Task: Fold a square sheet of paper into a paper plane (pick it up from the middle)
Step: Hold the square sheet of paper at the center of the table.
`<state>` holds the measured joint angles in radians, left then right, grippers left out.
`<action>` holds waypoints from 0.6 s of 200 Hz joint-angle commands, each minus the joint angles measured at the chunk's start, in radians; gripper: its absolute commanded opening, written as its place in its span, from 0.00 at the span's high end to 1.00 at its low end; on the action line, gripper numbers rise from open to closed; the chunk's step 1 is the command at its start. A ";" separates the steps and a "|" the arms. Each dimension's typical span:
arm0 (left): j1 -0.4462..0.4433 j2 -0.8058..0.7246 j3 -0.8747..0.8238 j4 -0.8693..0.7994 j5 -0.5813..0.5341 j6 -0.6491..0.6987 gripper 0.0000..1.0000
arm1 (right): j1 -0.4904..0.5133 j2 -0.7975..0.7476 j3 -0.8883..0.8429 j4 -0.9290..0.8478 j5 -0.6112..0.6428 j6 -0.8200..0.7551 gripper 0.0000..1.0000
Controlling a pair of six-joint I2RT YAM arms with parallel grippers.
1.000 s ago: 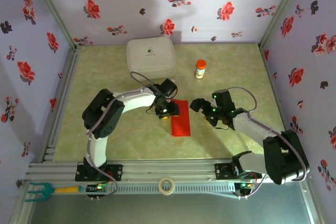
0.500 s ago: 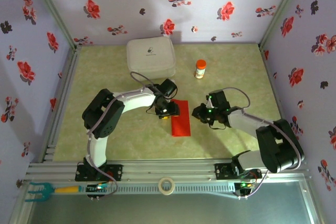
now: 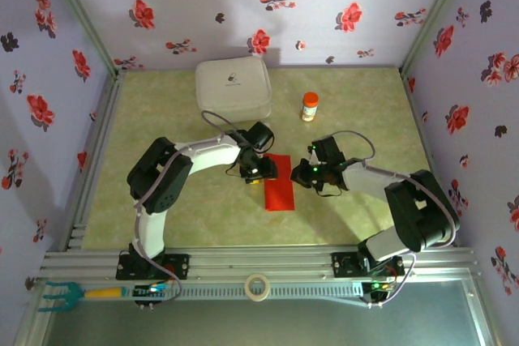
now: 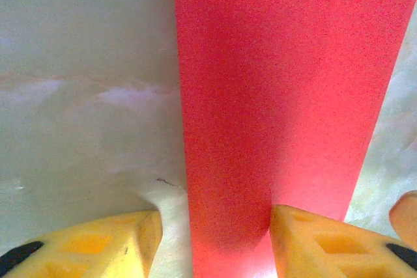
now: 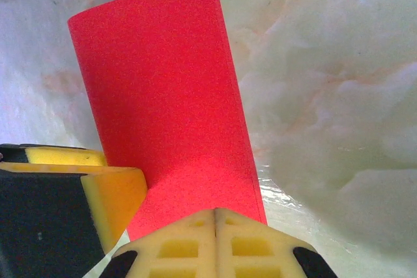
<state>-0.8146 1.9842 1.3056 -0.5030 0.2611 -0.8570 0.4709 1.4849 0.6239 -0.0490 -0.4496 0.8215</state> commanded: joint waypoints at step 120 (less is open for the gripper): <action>-0.018 0.111 -0.039 0.022 -0.086 0.013 0.50 | 0.029 0.116 0.085 -0.001 -0.041 -0.031 1.00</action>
<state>-0.8200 1.9842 1.3056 -0.5037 0.2485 -0.8570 0.4896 1.5658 0.6758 -0.0494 -0.4721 0.8112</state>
